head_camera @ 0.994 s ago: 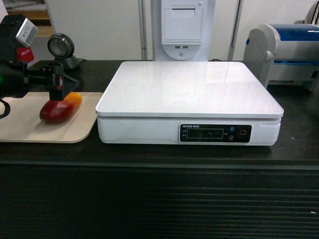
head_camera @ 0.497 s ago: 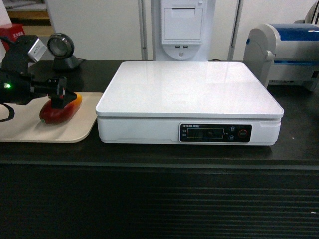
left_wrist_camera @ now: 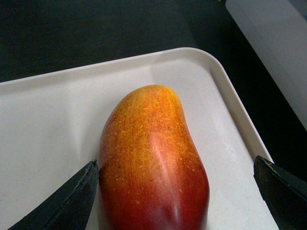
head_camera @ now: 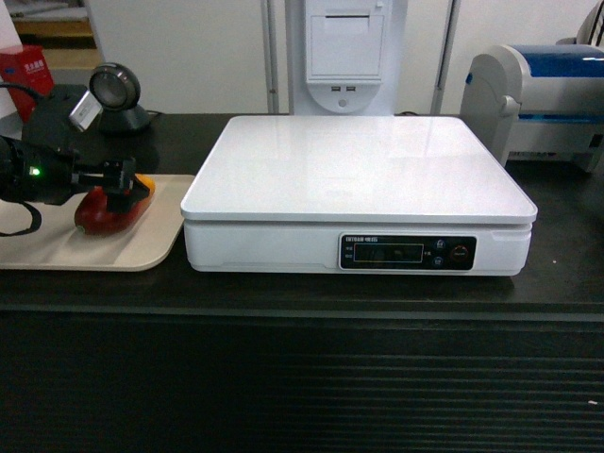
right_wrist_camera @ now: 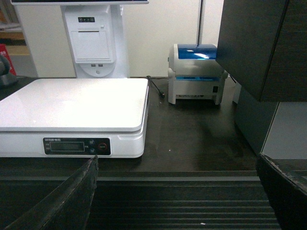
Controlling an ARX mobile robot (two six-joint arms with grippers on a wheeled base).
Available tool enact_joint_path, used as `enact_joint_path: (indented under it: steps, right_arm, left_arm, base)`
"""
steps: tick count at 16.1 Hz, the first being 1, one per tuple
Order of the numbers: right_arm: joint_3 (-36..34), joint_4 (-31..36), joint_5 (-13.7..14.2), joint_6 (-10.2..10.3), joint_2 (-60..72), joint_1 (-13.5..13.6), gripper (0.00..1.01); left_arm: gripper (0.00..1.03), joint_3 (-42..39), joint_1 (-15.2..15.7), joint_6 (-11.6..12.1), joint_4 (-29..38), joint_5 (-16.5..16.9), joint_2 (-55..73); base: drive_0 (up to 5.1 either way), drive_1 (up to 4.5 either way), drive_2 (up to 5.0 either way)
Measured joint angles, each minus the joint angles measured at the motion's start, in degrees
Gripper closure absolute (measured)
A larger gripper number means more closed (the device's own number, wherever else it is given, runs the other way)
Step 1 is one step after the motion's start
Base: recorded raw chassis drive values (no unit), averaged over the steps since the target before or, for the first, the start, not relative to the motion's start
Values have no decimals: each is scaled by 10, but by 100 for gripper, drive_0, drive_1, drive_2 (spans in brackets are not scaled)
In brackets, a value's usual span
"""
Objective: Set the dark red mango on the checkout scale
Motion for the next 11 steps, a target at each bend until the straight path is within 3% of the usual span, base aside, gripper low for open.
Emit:
enact_joint_path:
  steps: [11]
  right_arm:
    - [0,0,0,0,0,0,3]
  left_arm:
    - [6,70,3,9,-31,-32,68]
  base:
    - [0,0,0]
